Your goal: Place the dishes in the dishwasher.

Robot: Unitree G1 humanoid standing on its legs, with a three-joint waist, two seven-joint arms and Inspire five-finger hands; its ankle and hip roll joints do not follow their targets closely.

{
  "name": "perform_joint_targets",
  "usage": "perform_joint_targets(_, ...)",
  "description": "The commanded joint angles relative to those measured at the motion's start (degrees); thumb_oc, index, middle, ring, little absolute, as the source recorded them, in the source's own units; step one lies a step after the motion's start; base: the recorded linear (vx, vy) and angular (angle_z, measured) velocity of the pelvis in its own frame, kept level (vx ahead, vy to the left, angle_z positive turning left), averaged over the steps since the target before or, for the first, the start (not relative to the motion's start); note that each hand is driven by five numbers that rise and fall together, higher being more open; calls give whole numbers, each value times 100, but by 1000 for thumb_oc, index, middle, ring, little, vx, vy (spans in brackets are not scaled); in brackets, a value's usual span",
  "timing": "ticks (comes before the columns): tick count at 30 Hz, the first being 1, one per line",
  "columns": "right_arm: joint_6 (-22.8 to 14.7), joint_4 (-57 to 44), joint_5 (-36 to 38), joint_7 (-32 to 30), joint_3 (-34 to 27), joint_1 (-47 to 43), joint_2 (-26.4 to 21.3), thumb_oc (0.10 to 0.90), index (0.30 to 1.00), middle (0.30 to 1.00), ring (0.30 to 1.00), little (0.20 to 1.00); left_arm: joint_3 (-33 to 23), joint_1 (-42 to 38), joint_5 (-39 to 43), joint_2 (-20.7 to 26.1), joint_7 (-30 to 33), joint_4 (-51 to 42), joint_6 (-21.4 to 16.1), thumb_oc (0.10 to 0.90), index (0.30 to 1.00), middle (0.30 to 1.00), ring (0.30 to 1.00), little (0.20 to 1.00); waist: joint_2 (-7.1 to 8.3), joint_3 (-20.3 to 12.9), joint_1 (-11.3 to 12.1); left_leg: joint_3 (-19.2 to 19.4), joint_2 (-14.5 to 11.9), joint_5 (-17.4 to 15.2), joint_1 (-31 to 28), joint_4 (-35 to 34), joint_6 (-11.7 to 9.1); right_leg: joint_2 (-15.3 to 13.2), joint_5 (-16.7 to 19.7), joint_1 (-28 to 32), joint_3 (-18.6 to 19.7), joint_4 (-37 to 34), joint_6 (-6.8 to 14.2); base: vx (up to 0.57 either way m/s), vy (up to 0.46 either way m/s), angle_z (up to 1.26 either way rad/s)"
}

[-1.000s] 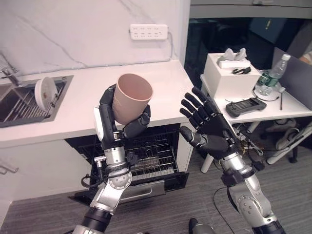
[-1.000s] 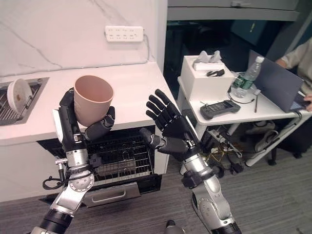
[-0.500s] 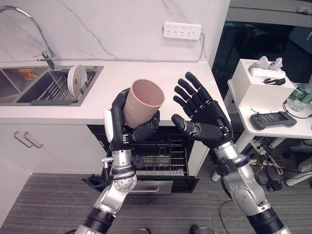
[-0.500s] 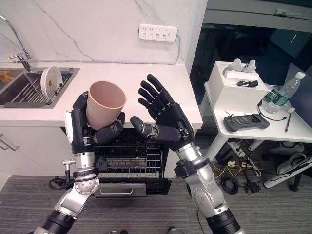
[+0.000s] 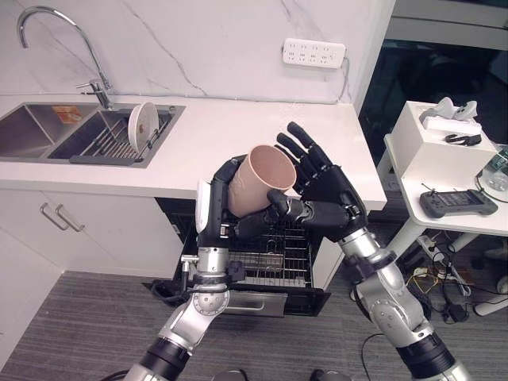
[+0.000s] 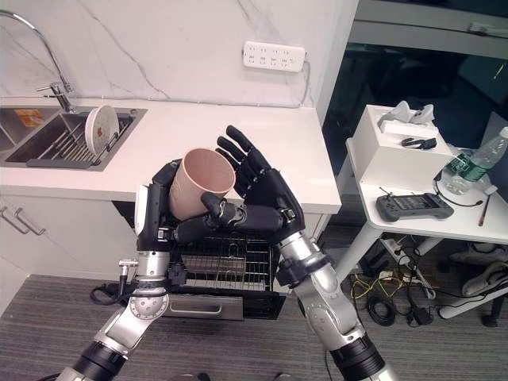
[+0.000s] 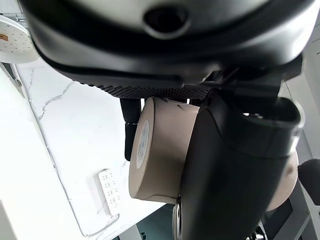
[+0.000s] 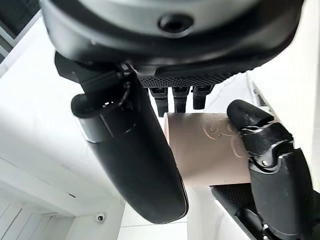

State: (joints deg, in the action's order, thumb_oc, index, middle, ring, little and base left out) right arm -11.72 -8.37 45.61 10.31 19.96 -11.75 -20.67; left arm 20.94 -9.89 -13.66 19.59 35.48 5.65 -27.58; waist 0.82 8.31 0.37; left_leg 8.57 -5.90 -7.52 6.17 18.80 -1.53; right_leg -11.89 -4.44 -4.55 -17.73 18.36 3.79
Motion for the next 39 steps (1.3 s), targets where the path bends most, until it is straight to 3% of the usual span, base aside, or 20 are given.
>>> perform_joint_targets(1,-272,-60,108,131,-129,-783,226,800,900,900,900,900,191,-653,64,192,-46,-383,-452,400,300,300,300,300,79,-254,22,-32,-247,-440,-153,-161,-228,-97,-539,353,342,-117,471,16,1,9)
perform_joint_targets(18,131,129,482,674,-47,-826,239,800,900,900,900,900,355,-734,56,223,-167,-294,-400,400,300,300,300,300,98,-233,34,-94,-231,-425,-156,-161,-223,-70,-539,374,371,-117,467,3,0,2)
perform_joint_targets(39,142,-33,462,455,104,-1158,327,800,900,900,900,900,553,-862,53,219,-343,-194,-58,400,300,300,300,300,91,-234,66,-73,-212,-446,-175,-161,-203,-91,-524,375,405,-117,486,0,0,0)
